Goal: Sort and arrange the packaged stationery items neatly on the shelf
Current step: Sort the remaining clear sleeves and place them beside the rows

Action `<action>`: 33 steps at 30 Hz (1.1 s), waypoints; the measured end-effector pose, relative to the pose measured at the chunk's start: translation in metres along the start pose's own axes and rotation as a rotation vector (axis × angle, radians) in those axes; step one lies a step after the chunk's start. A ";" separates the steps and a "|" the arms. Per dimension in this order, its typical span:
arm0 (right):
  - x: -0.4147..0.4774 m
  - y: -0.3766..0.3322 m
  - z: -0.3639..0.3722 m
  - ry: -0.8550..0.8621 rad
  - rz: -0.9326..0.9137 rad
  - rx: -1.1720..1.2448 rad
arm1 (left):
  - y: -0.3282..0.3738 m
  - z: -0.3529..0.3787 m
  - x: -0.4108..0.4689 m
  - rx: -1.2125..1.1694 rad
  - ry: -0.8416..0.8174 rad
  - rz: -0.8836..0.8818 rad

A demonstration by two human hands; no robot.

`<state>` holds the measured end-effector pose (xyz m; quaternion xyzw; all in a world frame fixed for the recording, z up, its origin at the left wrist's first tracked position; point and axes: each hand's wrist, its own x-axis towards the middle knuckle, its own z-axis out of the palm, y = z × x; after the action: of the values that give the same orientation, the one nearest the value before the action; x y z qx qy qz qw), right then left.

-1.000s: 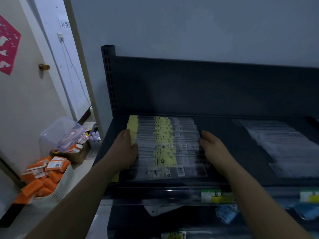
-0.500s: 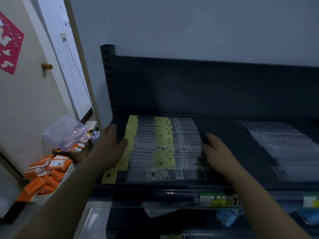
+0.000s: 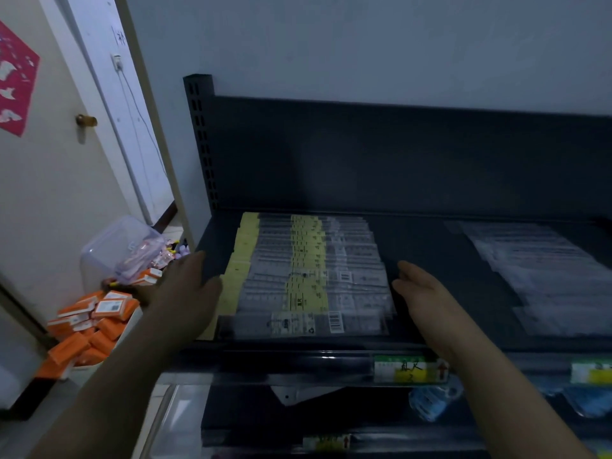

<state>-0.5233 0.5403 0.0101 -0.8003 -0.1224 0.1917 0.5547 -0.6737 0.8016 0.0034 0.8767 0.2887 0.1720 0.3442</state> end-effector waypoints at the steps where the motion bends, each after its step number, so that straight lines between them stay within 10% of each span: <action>1: -0.002 0.001 -0.001 0.004 -0.019 -0.042 | -0.006 -0.006 -0.002 0.087 0.014 -0.004; 33: -0.004 0.007 0.011 0.026 -0.363 -0.498 | 0.020 0.021 -0.009 0.256 -0.028 0.043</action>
<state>-0.5317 0.5450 0.0005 -0.8791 -0.2996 0.0434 0.3681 -0.6621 0.7729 0.0017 0.9218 0.2847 0.1285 0.2296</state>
